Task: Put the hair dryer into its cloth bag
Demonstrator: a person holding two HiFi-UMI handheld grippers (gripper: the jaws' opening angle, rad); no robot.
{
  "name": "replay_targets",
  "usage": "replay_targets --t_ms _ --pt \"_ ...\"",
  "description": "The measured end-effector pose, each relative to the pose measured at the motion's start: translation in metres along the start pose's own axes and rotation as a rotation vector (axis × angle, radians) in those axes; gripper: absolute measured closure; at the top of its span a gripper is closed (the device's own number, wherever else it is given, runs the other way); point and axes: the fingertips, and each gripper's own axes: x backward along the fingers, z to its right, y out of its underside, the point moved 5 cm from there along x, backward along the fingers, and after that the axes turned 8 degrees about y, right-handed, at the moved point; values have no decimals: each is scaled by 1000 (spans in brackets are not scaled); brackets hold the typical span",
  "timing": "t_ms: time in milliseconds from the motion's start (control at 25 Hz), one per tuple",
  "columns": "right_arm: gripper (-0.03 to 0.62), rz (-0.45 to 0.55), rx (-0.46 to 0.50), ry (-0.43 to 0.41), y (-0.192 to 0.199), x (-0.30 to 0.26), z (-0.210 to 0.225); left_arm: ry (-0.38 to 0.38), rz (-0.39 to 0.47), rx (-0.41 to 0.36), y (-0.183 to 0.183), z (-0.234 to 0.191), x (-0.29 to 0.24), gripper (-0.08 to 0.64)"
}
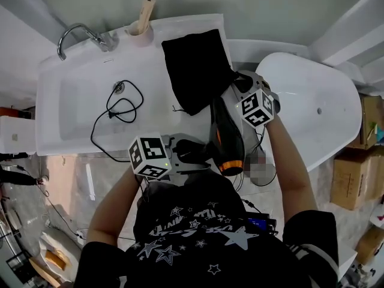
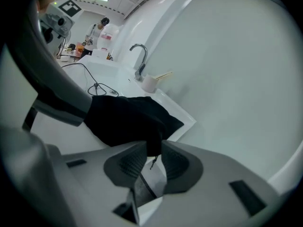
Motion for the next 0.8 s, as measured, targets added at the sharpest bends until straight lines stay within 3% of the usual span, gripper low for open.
replay_targets --t_ms 160,320,520,800 --pt "561 2 -45 -14 -7 2 2 -2 -22 -7 -2 -6 -2 344" --pt "566 0 -129 -125 -12 11 2 6 -67 -41 -5 -7 -5 344" --pt "569 -27 -155 -258 -20 29 -4 15 -113 -72 -7 -12 -7 344" --pt "571 -32 -130 -325 -26 50 -10 17 -118 -83 -11 -13 -6 344"
